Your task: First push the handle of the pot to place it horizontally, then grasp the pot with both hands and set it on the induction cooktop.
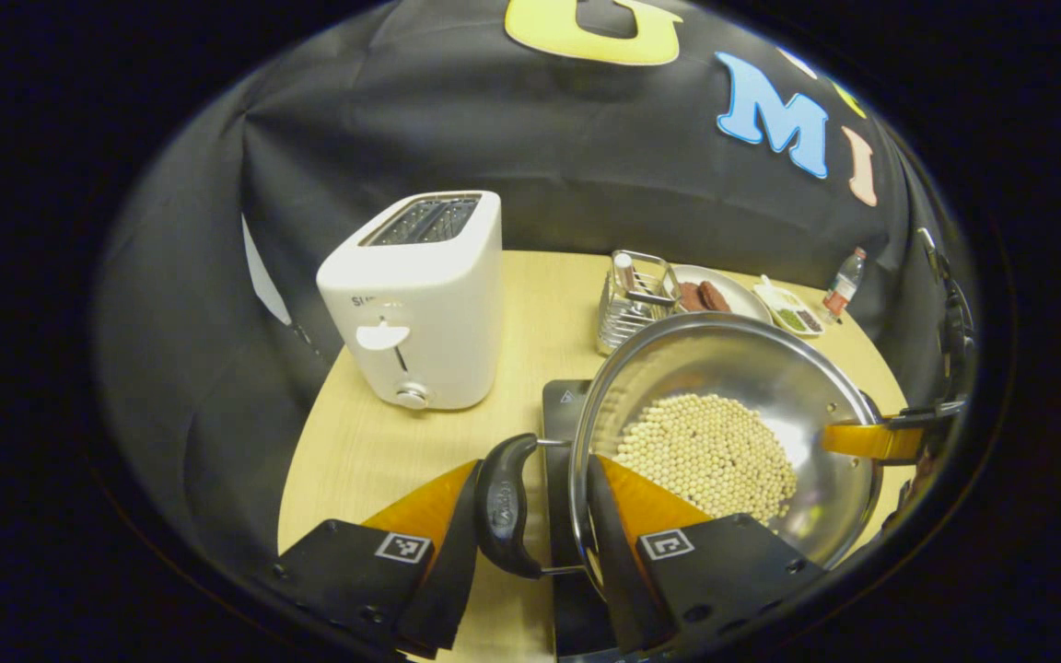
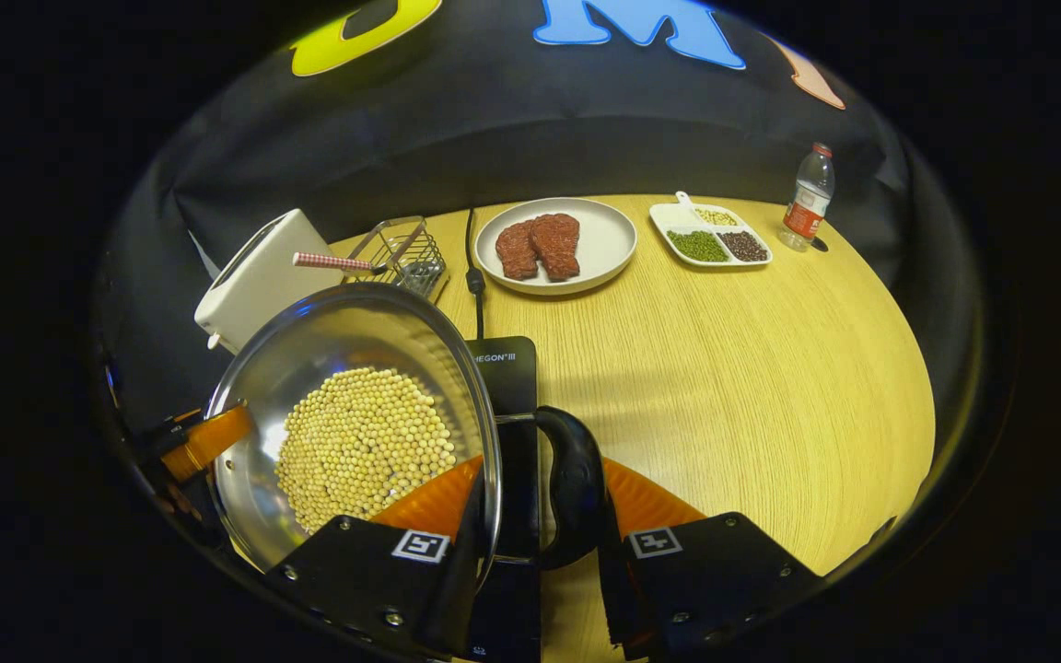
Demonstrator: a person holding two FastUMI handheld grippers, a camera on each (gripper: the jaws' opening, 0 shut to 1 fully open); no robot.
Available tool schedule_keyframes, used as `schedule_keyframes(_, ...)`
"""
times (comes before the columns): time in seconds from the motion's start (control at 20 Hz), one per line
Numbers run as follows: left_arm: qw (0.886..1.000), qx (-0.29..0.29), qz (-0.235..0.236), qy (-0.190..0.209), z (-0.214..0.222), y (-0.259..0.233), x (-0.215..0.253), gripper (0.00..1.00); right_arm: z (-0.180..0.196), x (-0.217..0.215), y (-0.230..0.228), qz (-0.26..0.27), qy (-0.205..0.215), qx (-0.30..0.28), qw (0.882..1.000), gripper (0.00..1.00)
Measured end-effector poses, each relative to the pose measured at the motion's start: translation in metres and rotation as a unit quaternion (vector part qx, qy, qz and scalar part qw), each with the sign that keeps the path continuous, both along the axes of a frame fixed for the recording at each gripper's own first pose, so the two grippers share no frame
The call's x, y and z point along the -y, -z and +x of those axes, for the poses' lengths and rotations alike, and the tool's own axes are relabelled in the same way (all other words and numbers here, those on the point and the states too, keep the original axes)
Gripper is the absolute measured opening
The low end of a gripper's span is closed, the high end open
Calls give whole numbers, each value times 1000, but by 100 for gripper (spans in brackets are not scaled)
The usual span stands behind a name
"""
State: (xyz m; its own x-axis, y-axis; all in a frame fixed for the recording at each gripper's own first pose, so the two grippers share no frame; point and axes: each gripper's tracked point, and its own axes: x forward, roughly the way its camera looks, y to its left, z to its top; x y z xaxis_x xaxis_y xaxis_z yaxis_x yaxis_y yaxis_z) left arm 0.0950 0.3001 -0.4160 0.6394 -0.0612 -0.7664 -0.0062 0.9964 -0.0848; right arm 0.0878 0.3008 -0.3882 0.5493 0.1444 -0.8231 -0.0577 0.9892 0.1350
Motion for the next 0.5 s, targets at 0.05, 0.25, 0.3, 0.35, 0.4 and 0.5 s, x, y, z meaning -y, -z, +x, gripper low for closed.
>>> schedule_keyframes(0.05, 1000, 4, 1, -6, -1, -2, -1, 69, 1, -1, 1, 1, -1, 2, 1000, 56)
schedule_keyframes(0.25, 997, 68, 20, -22, 20, -44, -9, 73, 8, 2, -13, -6, -11, 32, 999, 55)
schedule_keyframes(0.3, 996, 82, 21, -27, 23, -56, -8, 72, 15, 3, -25, -7, -17, 56, 998, 65)
schedule_keyframes(0.35, 995, 97, 20, -32, 25, -71, -8, 72, 20, 2, -39, -8, -25, 80, 996, 71)
schedule_keyframes(0.4, 993, 111, 18, -38, 28, -86, -5, 72, 25, 4, -50, -13, -33, 102, 994, 74)
schedule_keyframes(0.5, 989, 139, 19, -48, 32, -114, 1, 73, 28, 10, -78, -19, -40, 140, 989, 84)
